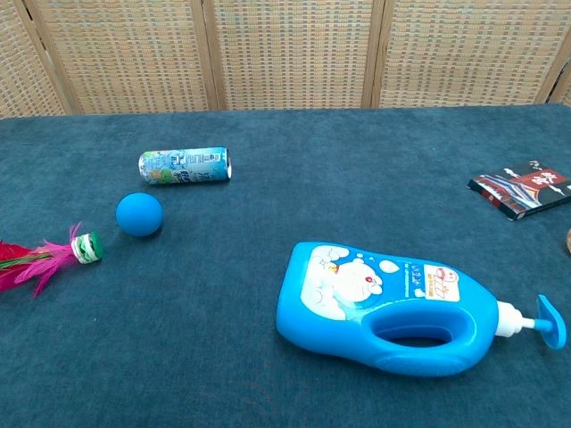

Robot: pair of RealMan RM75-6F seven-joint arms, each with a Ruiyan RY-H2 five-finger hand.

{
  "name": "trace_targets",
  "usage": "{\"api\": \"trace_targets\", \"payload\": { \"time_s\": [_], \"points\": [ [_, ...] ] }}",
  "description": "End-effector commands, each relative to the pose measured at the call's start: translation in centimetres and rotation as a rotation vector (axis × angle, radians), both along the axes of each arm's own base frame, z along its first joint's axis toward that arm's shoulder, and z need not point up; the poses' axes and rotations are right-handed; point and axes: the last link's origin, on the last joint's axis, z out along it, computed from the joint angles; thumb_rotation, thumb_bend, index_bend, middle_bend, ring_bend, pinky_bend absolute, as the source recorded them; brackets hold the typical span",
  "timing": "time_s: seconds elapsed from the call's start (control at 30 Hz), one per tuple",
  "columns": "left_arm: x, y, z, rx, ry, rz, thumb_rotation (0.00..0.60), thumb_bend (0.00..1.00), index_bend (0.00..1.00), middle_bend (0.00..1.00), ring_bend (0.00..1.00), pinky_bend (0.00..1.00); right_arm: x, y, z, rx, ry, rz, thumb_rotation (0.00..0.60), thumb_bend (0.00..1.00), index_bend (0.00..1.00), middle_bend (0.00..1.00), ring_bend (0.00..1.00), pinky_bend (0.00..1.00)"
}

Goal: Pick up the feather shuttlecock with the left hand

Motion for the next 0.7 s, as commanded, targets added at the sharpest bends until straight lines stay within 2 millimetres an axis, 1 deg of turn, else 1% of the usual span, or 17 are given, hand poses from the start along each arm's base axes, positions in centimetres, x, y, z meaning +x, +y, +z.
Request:
{"api": "trace_targets", "payload": {
  "time_s": [0.03, 0.7],
  "points": [
    [0.05, 0.0, -0.04, -0.001, -0.001, -0.002, 0.6, 0.14, 0.0, 0.0, 0.0, 0.0, -0.04, 0.06, 0.07, -0.002, -0.002, -0.001, 0.6, 0.18, 0.0, 0.0, 0.0, 0.02],
    [0.1, -0.02, -0.17, -0.009, -0.006, -0.002, 0.6, 0.14, 0.0, 0.0, 0.0, 0.0, 0.12, 0.17, 0.16, 0.0, -0.008, 0.003, 0.6, 0.18, 0.0, 0.0, 0.0, 0.02]
  ]
}}
